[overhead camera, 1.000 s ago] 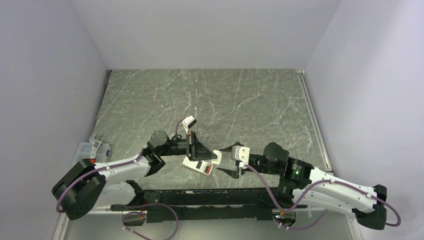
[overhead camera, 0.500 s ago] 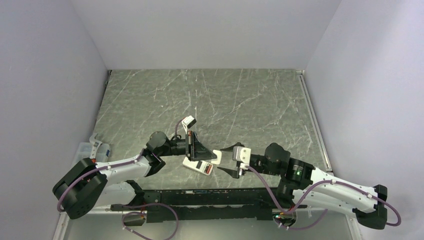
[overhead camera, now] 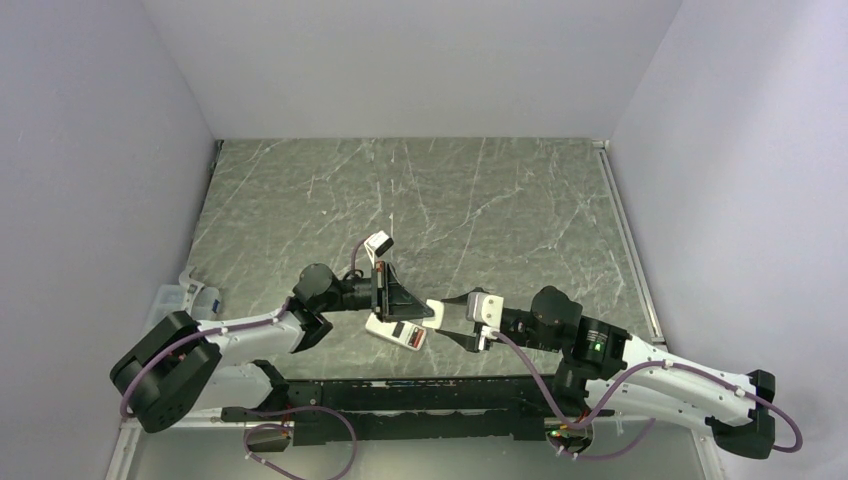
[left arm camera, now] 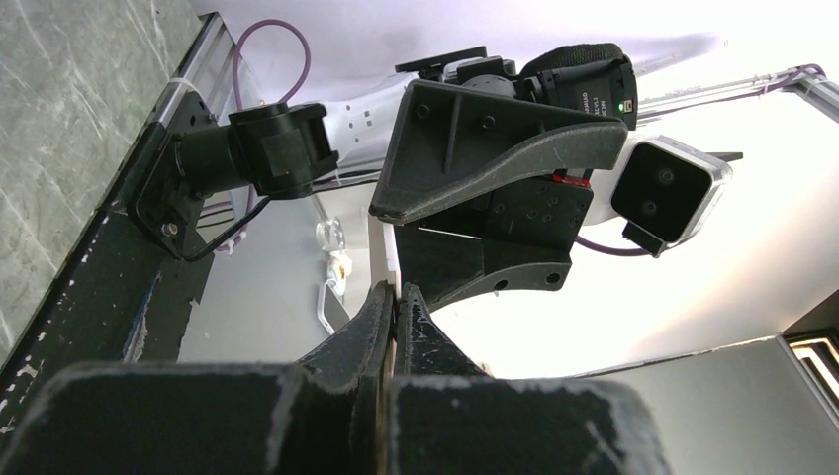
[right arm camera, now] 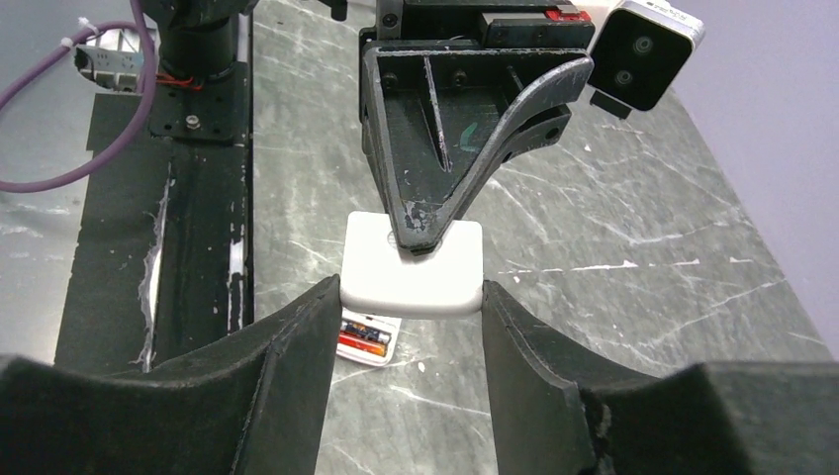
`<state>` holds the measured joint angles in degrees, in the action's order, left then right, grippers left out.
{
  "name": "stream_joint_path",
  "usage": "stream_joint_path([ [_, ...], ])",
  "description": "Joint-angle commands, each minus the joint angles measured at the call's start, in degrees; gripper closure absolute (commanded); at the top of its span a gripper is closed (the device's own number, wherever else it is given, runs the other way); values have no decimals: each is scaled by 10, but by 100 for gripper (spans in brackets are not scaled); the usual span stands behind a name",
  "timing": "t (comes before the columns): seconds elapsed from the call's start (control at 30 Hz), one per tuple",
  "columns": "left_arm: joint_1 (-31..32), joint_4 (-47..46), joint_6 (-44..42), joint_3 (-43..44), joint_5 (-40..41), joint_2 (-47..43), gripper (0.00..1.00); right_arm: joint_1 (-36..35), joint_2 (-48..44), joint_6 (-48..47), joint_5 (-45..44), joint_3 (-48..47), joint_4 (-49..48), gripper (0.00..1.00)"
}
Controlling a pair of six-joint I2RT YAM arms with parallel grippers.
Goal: Load the batteries into the remote control
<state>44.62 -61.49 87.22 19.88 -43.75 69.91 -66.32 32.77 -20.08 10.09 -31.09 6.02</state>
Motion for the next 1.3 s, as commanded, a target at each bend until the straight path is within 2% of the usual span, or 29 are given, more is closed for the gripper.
stream_joint_path([
  [0.0,1,-49,10,-2,-4,5,100,-5,0,-8,-4,-5,-15,50],
  [0.13,1,-51,12,-2,-4,5,100,-6,3,-9,-9,-8,-11,66],
  [0.27,1,-40,8,-3,-4,0,100,-7,-4,-6,-18,-6,-14,75],
  [0.43,1,2,-10,-9,5,-15,74,-6,-8,8,-43,-11,-10,78],
  [0.57,-1,37,-30,-6,8,-27,65,-6,-2,19,-58,-18,2,81],
  [0.8,-54,196,-102,-5,3,-100,58,-7,17,44,-87,-33,45,81],
  [1.03,-83,508,-253,67,28,-196,54,-6,57,78,-122,-56,85,81],
  [1.17,-91,628,-319,99,63,-223,52,-6,96,98,-124,-76,107,81],
  [1.27,-92,684,-353,112,85,-231,51,-7,133,106,-125,-92,133,81],
])
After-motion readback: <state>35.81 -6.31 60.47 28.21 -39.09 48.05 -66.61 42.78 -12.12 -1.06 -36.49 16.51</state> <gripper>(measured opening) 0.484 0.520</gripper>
